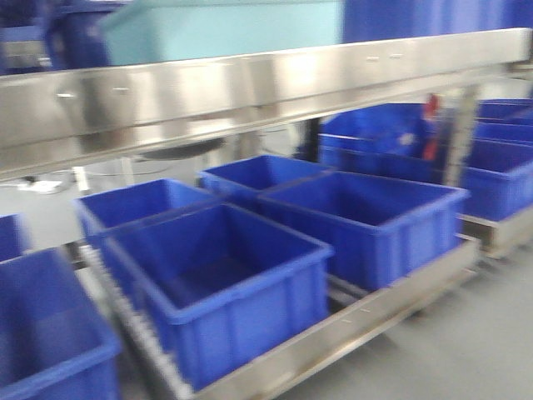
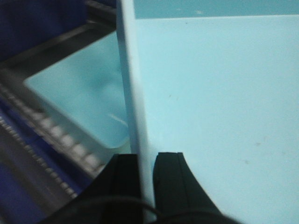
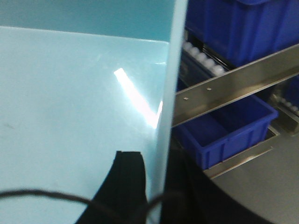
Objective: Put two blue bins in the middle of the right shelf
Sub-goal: 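Drive the base away from the shelf holding the bin in both grippers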
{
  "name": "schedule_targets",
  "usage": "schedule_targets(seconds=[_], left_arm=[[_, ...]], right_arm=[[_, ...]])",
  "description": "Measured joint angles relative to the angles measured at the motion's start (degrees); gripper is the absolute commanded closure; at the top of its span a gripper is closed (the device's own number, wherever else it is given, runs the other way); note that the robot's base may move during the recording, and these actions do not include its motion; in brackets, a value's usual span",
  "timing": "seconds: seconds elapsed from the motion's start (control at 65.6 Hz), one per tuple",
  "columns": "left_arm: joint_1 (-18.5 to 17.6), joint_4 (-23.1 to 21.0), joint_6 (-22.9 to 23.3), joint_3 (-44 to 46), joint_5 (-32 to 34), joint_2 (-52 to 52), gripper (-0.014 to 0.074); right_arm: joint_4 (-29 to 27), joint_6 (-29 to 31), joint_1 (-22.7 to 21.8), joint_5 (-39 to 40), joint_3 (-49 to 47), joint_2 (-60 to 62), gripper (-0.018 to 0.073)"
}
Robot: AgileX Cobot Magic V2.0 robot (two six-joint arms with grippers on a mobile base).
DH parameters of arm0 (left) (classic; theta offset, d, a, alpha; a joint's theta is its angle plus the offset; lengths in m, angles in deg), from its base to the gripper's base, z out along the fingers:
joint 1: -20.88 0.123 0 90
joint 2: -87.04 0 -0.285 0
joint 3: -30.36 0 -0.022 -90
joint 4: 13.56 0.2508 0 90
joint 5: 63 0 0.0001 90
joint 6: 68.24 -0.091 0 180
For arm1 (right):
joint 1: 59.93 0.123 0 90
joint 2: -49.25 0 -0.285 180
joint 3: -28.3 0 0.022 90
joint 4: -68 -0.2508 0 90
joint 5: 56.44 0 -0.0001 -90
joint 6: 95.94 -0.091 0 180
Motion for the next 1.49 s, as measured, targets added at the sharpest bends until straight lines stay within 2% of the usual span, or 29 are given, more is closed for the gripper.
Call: schedule_targets(seconds=[1.493], left_arm=[[0.00, 0.00, -0.22, 0.00, 0.34, 0.00, 0.0707]], right_arm=[[0.13, -0.10, -0.08, 0.00, 0.00, 0.00, 0.0711]])
